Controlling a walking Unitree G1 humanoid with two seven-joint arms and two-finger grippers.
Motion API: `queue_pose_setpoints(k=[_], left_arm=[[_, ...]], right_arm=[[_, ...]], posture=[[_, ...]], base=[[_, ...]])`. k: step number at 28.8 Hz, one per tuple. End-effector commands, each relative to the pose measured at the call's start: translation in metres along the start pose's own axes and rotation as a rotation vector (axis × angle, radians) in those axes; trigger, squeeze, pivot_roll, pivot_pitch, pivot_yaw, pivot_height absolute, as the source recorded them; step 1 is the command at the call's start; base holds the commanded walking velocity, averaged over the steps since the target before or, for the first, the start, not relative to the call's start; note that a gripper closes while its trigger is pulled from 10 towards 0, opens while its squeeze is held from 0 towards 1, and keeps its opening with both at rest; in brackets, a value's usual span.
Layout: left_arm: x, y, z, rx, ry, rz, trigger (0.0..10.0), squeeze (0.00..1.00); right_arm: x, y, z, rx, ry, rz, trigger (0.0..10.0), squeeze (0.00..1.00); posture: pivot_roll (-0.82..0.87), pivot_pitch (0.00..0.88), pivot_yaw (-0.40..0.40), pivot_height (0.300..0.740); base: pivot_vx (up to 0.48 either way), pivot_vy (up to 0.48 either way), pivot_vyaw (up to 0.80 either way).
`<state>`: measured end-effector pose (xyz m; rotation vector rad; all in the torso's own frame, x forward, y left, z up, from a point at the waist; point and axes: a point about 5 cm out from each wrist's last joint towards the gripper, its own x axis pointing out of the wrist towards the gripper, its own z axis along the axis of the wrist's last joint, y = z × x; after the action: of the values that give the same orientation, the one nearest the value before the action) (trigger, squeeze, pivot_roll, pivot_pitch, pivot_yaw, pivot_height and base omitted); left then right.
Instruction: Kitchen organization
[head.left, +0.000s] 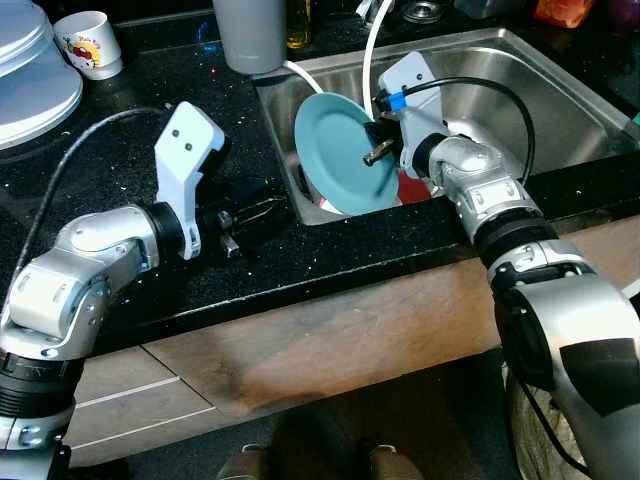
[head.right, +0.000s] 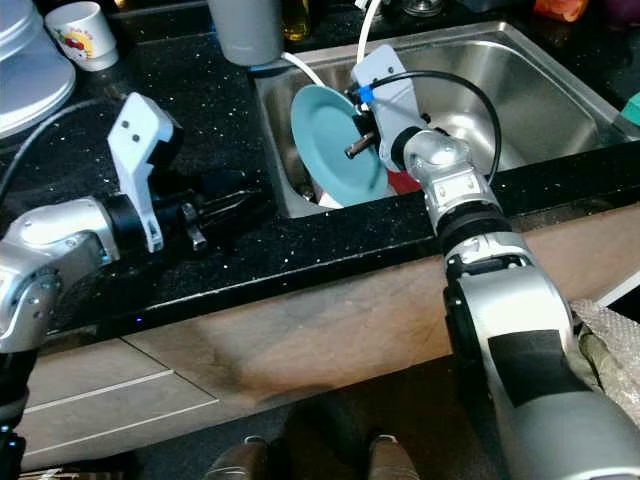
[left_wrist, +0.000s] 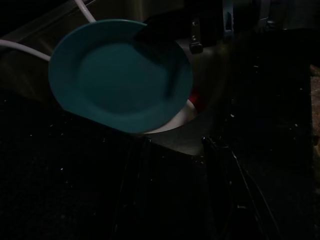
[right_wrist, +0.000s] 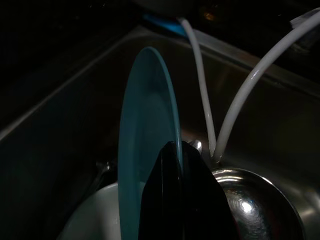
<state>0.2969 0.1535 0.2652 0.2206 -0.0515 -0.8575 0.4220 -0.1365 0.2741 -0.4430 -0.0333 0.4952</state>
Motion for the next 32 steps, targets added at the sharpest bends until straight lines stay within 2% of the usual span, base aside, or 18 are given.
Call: queue_pose_setpoints(k=[1,3,4,5,7,8,21,22,23,24,25,26,27,28,30,31,32], left_arm=[[0.003,-0.001,0.0,0.008,0.009,-0.006,10.0,0.0],[0.003,-0.001,-0.001,0.007,0.011,-0.002,10.0,0.0],[0.004,-0.001,-0.002,0.007,0.013,-0.002,10.0,0.0],[0.004,-0.002,-0.002,0.007,0.017,-0.002,10.0,0.0],[0.004,-0.002,-0.003,0.007,0.019,-0.003,10.0,0.0],[0.005,-0.002,-0.005,0.013,0.029,-0.002,10.0,0.0],[0.009,0.004,-0.007,0.046,0.049,0.056,10.0,0.0],[0.009,0.005,-0.007,0.045,0.048,0.061,10.0,0.0],[0.009,0.006,-0.007,0.044,0.048,0.064,10.0,0.0],[0.009,0.006,-0.007,0.044,0.048,0.064,10.0,0.0],[0.009,0.006,-0.007,0.045,0.048,0.066,10.0,0.0],[0.009,0.006,-0.007,0.045,0.048,0.068,10.0,0.0],[0.009,0.006,-0.007,0.045,0.048,0.068,10.0,0.0],[0.009,0.007,-0.007,0.047,0.047,0.07,10.0,0.0],[0.008,0.008,-0.007,0.05,0.047,0.077,10.0,0.0],[0.008,0.008,-0.007,0.05,0.047,0.078,10.0,0.0],[0.008,0.008,-0.007,0.051,0.047,0.08,10.0,0.0]], right_arm=[[0.003,0.003,0.004,-0.022,0.012,0.028,0.4,0.0],[0.003,0.005,0.003,-0.027,0.021,0.037,1.6,0.0],[0.004,0.006,0.002,-0.03,0.028,0.043,1.6,0.0],[0.004,0.007,0.0,-0.036,0.041,0.052,4.5,0.0],[0.004,0.008,-0.001,-0.04,0.05,0.058,4.5,0.0],[0.004,0.01,-0.004,-0.05,0.069,0.074,10.0,0.0],[0.004,0.015,-0.013,-0.043,0.116,0.122,10.0,0.0],[0.004,0.015,-0.013,-0.04,0.118,0.124,10.0,0.02],[0.004,0.015,-0.013,-0.036,0.12,0.125,10.0,0.32],[0.004,0.015,-0.013,-0.036,0.12,0.125,10.0,0.32],[0.004,0.015,-0.014,-0.034,0.122,0.125,10.0,0.49],[0.004,0.015,-0.014,-0.031,0.124,0.127,10.0,0.93],[0.004,0.015,-0.014,-0.031,0.124,0.127,10.0,0.93],[0.004,0.015,-0.014,-0.029,0.125,0.128,10.0,1.0],[0.004,0.015,-0.015,-0.022,0.126,0.124,10.0,1.0],[0.004,0.015,-0.015,-0.023,0.126,0.12,10.0,0.97],[0.004,0.015,-0.016,-0.023,0.128,0.115,10.0,0.56]], posture=[[0.07,0.154,0.051,0.74],[0.07,0.156,0.05,0.74],[0.07,0.156,0.05,0.74],[0.07,0.157,0.049,0.74],[0.07,0.157,0.049,0.74],[0.07,0.157,0.049,0.74],[0.07,0.162,0.053,0.74],[0.07,0.162,0.053,0.74],[0.07,0.162,0.053,0.74],[0.07,0.162,0.053,0.74],[0.07,0.162,0.052,0.74],[0.07,0.162,0.052,0.74],[0.07,0.162,0.052,0.74],[0.07,0.162,0.052,0.74],[0.07,0.161,0.052,0.74],[0.07,0.161,0.052,0.74],[0.07,0.162,0.053,0.74]], base=[[0.0,0.0,0.0],[0.0,0.0,0.0],[0.0,0.0,0.0],[0.0,0.0,0.0],[0.0,0.0,0.0],[0.0,0.0,0.0],[0.0,0.0,0.0],[0.0,0.0,0.0],[0.0,0.0,0.0],[0.0,0.0,0.0],[0.0,0.0,0.0],[0.0,0.0,0.0],[0.0,0.0,0.0],[0.0,0.0,0.0],[0.0,0.0,0.0],[0.0,0.0,0.0],[0.0,0.0,0.0]])
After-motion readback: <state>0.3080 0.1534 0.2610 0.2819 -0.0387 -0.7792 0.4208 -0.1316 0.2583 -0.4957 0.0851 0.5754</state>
